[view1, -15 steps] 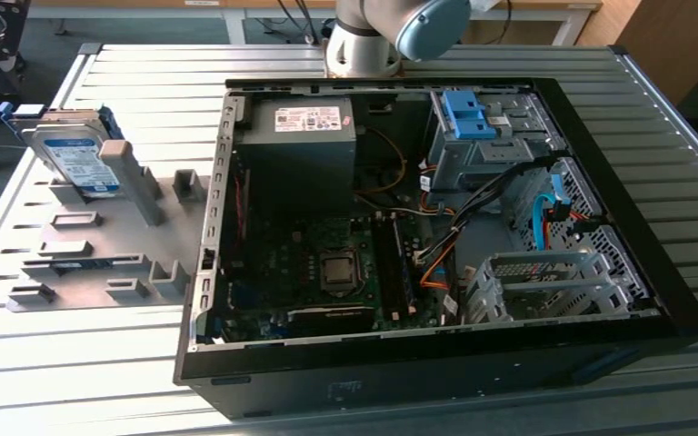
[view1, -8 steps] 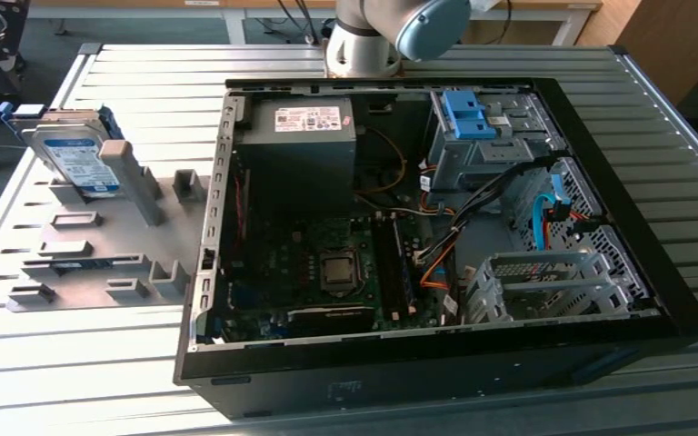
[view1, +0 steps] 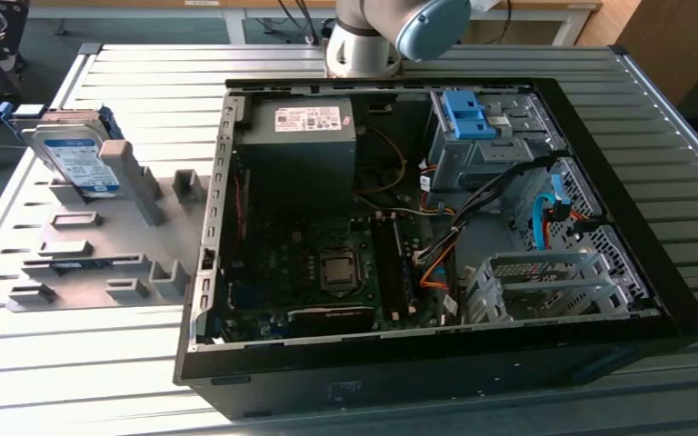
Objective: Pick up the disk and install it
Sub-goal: 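Pick up the disk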
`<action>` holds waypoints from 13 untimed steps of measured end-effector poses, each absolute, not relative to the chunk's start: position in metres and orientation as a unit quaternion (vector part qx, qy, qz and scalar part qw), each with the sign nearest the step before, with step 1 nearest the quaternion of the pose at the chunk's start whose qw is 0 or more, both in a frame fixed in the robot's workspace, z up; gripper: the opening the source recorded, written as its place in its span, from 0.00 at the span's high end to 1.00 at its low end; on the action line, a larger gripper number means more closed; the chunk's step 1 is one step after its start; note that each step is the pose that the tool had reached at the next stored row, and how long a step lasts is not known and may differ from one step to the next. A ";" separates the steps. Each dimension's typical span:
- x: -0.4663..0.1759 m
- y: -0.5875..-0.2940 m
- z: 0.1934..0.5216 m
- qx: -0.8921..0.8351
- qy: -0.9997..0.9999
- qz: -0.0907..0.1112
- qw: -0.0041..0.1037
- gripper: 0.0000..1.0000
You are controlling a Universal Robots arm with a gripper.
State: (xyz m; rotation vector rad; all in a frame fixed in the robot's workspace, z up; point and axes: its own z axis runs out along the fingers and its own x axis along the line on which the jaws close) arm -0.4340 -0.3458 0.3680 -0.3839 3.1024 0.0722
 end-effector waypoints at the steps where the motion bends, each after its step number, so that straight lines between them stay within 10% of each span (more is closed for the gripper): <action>1: -0.434 -0.346 0.368 -0.124 0.992 0.023 0.007 0.89; 13: -0.434 -0.346 0.368 -0.145 0.989 0.023 0.007 0.89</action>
